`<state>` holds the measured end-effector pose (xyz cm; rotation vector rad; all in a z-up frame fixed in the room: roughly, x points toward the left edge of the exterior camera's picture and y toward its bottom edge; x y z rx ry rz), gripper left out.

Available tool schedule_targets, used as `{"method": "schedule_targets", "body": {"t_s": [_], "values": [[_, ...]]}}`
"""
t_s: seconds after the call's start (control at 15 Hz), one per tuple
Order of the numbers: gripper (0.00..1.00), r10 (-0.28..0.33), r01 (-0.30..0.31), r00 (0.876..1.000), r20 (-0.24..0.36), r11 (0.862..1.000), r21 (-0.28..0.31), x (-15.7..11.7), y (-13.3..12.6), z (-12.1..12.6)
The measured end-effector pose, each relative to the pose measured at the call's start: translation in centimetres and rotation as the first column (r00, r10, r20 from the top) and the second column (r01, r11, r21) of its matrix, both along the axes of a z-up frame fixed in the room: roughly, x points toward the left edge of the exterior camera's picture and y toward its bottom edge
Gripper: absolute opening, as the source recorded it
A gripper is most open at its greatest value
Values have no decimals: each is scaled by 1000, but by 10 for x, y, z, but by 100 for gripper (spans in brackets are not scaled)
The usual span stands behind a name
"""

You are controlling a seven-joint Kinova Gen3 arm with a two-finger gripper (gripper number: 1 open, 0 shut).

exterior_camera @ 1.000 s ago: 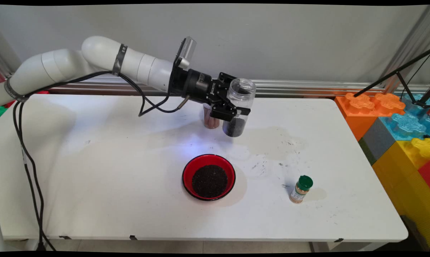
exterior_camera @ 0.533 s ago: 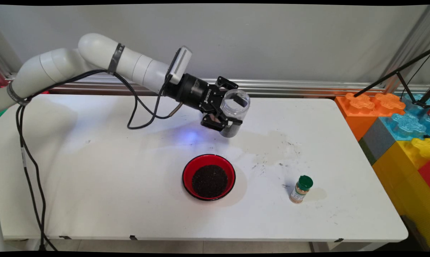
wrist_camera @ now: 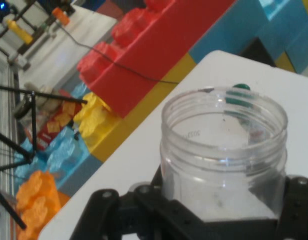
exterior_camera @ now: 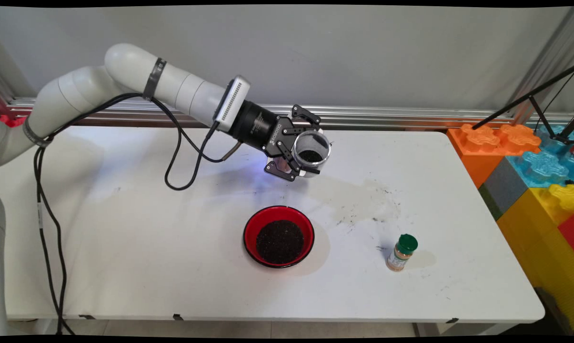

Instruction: Pour the black seasoning powder in the red bowl

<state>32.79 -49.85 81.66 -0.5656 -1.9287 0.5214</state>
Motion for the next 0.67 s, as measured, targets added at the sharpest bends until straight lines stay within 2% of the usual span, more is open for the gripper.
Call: {"method": "schedule_targets", "body": {"t_s": [0.13,0.27,0.4,0.67], "values": [[0,-50,51,999,18,997,-61,0,1,-1],[0,-106,111,993,43,985,-129,2,3,-2],[0,-164,177,984,76,962,-210,3,2,-4],[0,-227,258,965,131,914,-314,7,-1,-8]]}}
